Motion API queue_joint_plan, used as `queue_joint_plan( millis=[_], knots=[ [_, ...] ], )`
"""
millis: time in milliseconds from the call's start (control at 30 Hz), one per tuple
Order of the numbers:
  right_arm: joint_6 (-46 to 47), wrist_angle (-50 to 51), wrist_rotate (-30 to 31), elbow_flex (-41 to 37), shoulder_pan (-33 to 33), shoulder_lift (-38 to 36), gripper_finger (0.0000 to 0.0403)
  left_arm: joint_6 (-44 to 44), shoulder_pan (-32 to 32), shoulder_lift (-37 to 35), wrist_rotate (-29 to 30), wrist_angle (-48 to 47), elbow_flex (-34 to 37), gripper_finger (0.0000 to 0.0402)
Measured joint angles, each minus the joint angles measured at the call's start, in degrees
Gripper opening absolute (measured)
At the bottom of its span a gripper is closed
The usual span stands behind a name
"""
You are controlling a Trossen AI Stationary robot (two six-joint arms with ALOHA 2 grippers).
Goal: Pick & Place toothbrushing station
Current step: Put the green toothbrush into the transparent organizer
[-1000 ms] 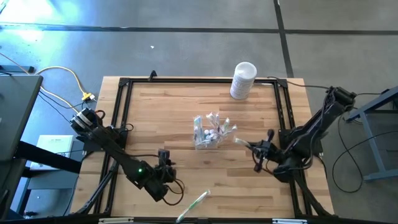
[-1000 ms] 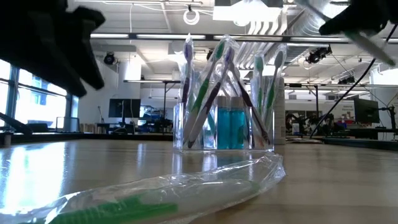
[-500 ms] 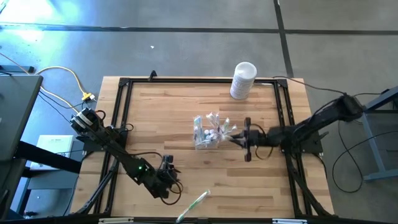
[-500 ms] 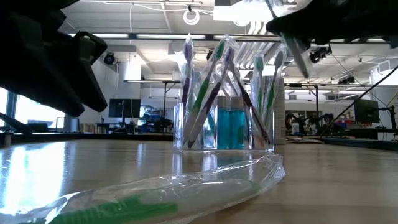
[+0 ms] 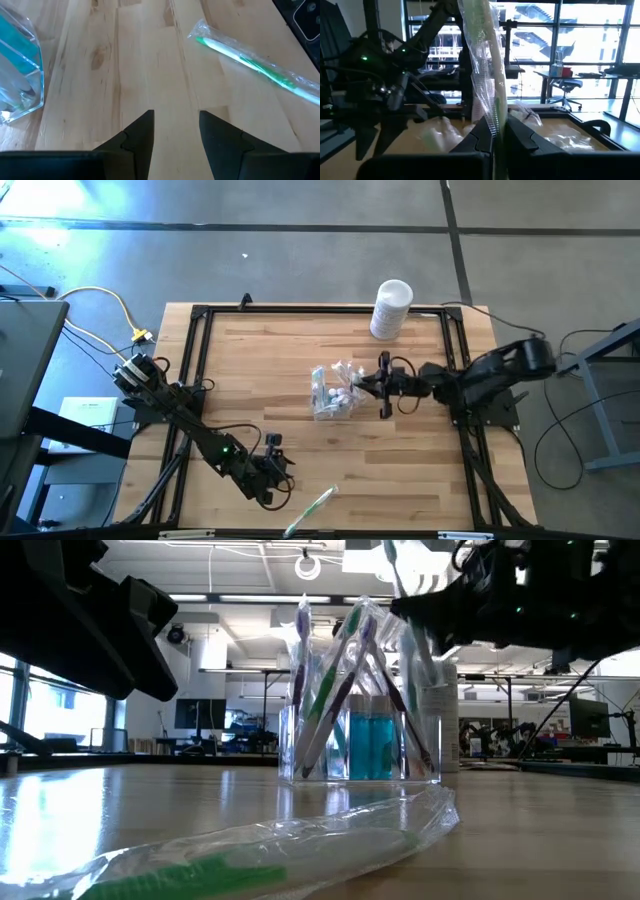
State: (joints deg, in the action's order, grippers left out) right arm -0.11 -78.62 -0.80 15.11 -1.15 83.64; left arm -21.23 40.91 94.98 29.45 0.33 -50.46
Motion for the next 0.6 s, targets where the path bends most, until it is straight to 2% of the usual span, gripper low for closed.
queue_joint_plan(
  millis=[100,333,467,600],
  knots=[
    [1.42,-3.78,-2.23,0.89,-2.77,4.90,0.0013,1.10,0.00,0.00,0.00,-0.03,0.00,0.0150],
    [6.12,-4.78,-7.02,5.88,-6.87,14.19,0.0014,3.65,0.00,0.00,0.02,0.29,0.00,0.0150],
    [9.52,-4.76,-6.42,7.50,-6.85,18.18,0.0015,4.48,0.00,0.00,0.02,0.47,0.00,0.0150],
    [11.91,-4.56,-5.78,7.38,-6.21,19.01,0.0015,4.45,0.00,0.00,-0.89,0.49,0.00,0.0150]
  ],
)
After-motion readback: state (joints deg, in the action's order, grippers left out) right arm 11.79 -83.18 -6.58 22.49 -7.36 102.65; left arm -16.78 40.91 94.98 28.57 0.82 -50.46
